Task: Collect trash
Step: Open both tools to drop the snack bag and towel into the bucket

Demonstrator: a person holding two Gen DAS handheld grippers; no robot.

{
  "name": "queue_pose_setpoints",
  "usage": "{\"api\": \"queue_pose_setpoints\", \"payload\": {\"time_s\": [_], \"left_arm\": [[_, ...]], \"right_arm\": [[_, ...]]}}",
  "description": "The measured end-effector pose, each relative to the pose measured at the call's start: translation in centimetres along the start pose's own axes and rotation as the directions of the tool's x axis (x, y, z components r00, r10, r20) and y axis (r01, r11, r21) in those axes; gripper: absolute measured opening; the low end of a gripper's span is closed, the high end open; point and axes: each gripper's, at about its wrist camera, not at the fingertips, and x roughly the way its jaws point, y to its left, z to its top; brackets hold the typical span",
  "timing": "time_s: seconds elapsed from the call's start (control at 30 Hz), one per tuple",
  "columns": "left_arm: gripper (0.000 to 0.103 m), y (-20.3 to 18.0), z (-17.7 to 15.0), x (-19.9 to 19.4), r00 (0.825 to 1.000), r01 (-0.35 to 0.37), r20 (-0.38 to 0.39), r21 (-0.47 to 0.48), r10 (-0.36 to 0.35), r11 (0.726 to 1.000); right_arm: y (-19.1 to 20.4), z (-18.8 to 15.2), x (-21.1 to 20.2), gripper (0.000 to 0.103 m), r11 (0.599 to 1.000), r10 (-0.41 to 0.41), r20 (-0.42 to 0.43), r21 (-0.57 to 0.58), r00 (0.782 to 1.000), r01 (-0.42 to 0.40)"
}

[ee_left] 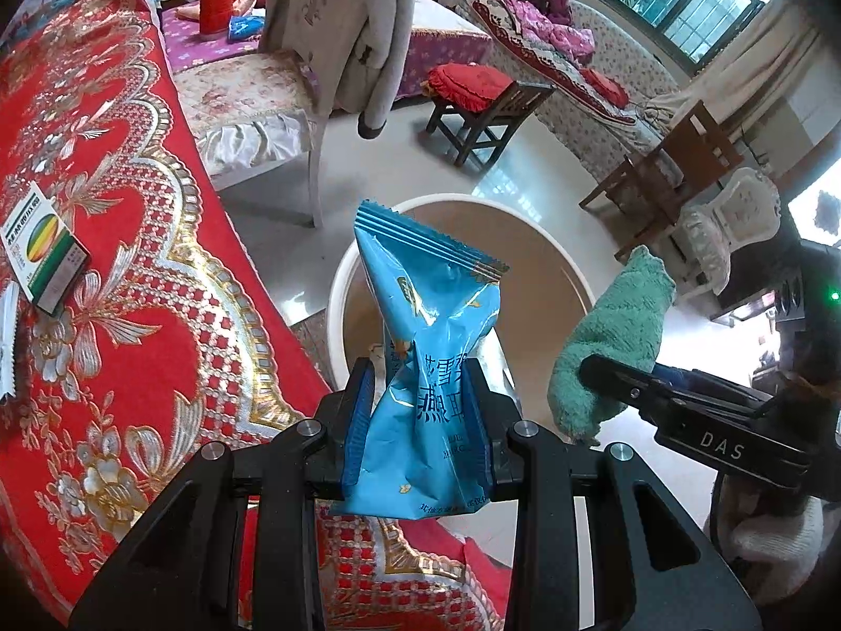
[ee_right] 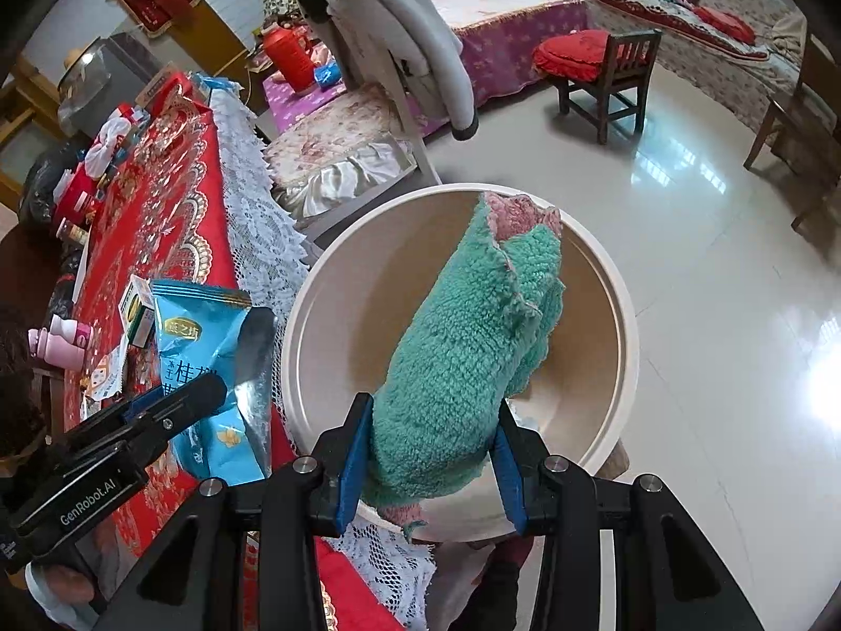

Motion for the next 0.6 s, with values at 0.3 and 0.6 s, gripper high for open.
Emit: {"api": "queue_pose_setpoints", "payload": {"time_s": [0.3, 0.6], "left_arm": [[0.039, -0.4, 0.0, 0.5, 1.0, 0.015, -0.006, -0.011, -0.015, 1.0], [0.053, 0.1, 0.1, 0.8, 0.998, 0.06, 0.006, -0.037, -0.059, 0.998]], "right_arm": [[-0.4, 0.3, 0.5, 0.041, 1.0, -0.013, -0.007, 0.001, 1.0, 0.013], [-1.0, 0.3, 1.2, 0.052, 1.0, -0.02, -0.026, 0.021, 0.999, 0.02]]}}
